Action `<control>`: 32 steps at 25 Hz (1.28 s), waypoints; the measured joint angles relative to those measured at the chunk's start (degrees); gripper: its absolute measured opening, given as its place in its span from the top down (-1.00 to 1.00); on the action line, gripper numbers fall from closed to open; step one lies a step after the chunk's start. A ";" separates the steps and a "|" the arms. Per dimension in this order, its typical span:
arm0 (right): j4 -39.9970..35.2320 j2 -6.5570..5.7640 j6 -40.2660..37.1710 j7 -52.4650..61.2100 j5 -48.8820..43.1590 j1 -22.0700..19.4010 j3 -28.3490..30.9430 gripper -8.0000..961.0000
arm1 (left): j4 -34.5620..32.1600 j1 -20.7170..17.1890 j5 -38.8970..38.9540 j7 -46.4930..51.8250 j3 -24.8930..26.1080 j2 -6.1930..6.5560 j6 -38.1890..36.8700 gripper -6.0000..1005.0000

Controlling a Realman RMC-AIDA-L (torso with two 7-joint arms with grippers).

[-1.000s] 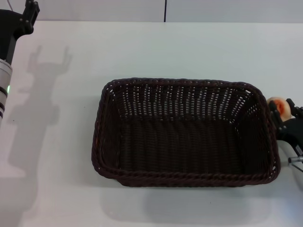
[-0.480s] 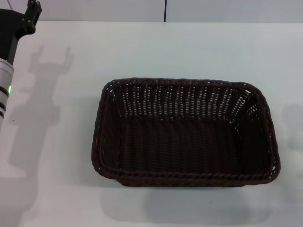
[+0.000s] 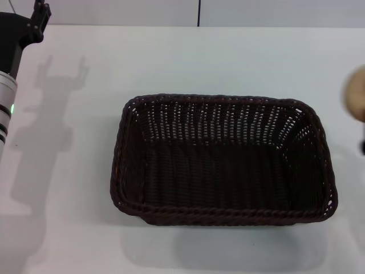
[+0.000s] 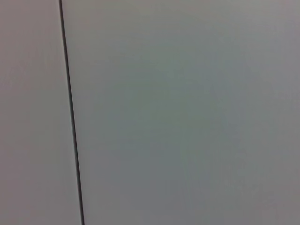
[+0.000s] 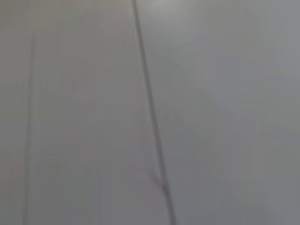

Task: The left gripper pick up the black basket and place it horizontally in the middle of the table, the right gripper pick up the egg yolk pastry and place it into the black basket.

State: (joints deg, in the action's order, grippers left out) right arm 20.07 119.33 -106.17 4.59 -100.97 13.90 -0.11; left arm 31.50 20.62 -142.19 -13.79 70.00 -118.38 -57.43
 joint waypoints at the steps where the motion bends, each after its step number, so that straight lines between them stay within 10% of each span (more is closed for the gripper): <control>1: 0.34 0.00 1.50 0.03 -0.25 1.20 -0.47 0.64 | 0.02 0.03 -0.01 0.00 -0.01 -0.01 0.01 -0.59; 7: 0.32 -0.32 8.83 4.29 -4.39 5.84 -2.72 0.76 | 0.21 -0.17 -0.01 0.00 -0.22 -0.11 0.05 -0.59; 21: -1.61 -0.33 5.59 4.47 -4.06 0.75 2.50 -0.23 | -0.50 -1.03 0.21 0.08 0.21 0.14 0.14 -0.59; 32: -9.98 -0.21 4.63 11.21 -3.10 -12.03 27.21 -0.65 | -3.99 -3.92 0.09 5.81 0.11 0.17 -1.80 -0.59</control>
State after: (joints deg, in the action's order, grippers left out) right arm 10.09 119.13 -101.54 15.79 -104.07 1.87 27.10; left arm 27.51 16.70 -142.10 -7.98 70.11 -118.21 -59.23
